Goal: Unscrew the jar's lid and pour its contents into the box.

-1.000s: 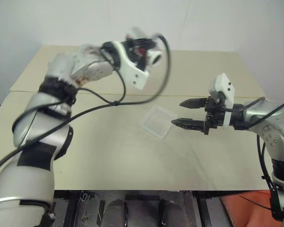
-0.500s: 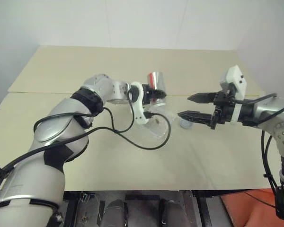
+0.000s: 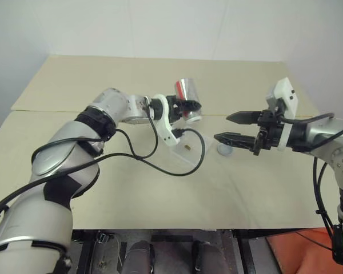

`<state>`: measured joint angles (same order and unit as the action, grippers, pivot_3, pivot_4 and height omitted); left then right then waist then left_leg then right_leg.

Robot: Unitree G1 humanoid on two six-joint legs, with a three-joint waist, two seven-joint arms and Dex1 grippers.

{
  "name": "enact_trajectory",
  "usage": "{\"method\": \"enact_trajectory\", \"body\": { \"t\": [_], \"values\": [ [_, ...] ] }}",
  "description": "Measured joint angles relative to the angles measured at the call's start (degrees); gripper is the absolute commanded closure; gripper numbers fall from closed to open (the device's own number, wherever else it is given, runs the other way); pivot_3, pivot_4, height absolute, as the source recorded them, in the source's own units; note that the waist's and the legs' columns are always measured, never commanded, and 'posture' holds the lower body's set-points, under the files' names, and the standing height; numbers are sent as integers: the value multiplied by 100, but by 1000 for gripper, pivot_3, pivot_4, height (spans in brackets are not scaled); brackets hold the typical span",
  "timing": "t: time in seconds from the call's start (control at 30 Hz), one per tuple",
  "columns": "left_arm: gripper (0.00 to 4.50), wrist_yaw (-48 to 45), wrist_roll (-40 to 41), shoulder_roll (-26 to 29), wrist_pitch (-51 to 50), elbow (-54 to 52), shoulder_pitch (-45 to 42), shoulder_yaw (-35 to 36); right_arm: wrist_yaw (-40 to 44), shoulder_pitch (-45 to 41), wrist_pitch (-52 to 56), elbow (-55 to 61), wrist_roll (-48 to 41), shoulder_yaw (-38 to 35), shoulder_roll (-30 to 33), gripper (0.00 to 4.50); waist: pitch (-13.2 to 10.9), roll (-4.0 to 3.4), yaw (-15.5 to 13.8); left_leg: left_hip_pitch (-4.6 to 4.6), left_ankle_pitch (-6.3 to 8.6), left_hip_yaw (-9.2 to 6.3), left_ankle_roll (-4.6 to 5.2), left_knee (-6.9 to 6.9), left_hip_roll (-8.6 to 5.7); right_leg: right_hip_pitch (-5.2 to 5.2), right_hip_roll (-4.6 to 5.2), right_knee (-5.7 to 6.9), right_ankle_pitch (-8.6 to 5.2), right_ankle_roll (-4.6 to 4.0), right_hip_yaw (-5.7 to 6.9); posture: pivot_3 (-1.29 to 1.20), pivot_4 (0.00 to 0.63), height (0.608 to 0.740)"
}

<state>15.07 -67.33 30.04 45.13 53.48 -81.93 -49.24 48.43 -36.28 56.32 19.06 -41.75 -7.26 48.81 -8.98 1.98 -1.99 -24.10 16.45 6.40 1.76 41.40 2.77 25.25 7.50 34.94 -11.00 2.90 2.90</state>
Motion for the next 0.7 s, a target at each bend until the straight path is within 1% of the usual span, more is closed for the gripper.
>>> {"method": "enact_trajectory", "body": {
  "t": [0.17, 0.3, 0.37, 0.43, 0.53, 0.6, 0.63, 0.7],
  "values": [
    [2420, -800, 1300, 305, -44, 237, 396, 1048, 50, -132, -106, -127, 61, 143, -17, 62, 1, -2, 89, 3, 0, 0, 0, 6, 1, -2, 0, 6, 0, 0, 0, 0, 150, 740],
    [2420, -2277, 3074, 283, -208, 187, 1226, 2079, 104, -151, -127, -205, 111, 237, -100, 62, 1, -2, 132, -2, 0, -1, 0, 25, 4, -3, 0, 15, 0, 0, 2, 0, 150, 740],
    [2420, -3164, 4024, 178, -583, -65, 1692, 2539, 116, -159, -130, -227, 114, 245, -112, 62, 1, -2, 130, -7, 1, -2, 2, 34, 5, -3, 0, 18, 0, 1, 3, 0, 150, 740],
    [2420, -4049, 5221, -81, -1448, -674, 2213, 3147, 146, -175, -141, -233, 120, 269, -126, 62, 1, -2, 128, -10, 2, -5, 4, 45, 7, -4, 1, 22, 1, 3, 3, 0, 150, 740],
    [2420, -4813, 6464, -370, -2823, -1683, 2804, 3795, 170, -261, -171, -243, 122, 374, -159, 62, 1, -2, 149, -7, 3, -7, 5, 49, 6, -6, 1, 26, 5, 7, -1, 0, 150, 740],
    [2420, -4945, 6828, -407, -3387, -2121, 3046, 4028, 182, -291, -195, -266, 138, 395, -164, 62, 2, -3, 158, -2, 2, -7, 4, 48, 5, -8, 1, 29, 6, 7, -2, 0, 150, 740],
    [2420, -4954, 7195, -480, -3983, -2610, 3369, 4299, 201, -310, -219, -277, 176, 412, -165, 62, 4, -6, 183, 5, 3, -6, 4, 48, 5, -12, 1, 31, 5, 7, -7, 0, 150, 740],
    [2420, -4861, 7635, -667, -4765, -3227, 3900, 4620, 226, -316, -234, -289, 221, 423, -163, 62, 4, -6, 207, 11, 3, -7, 4, 48, 4, -16, 1, 34, 6, 7, -9, 0, 150, 740]
  ]
}}
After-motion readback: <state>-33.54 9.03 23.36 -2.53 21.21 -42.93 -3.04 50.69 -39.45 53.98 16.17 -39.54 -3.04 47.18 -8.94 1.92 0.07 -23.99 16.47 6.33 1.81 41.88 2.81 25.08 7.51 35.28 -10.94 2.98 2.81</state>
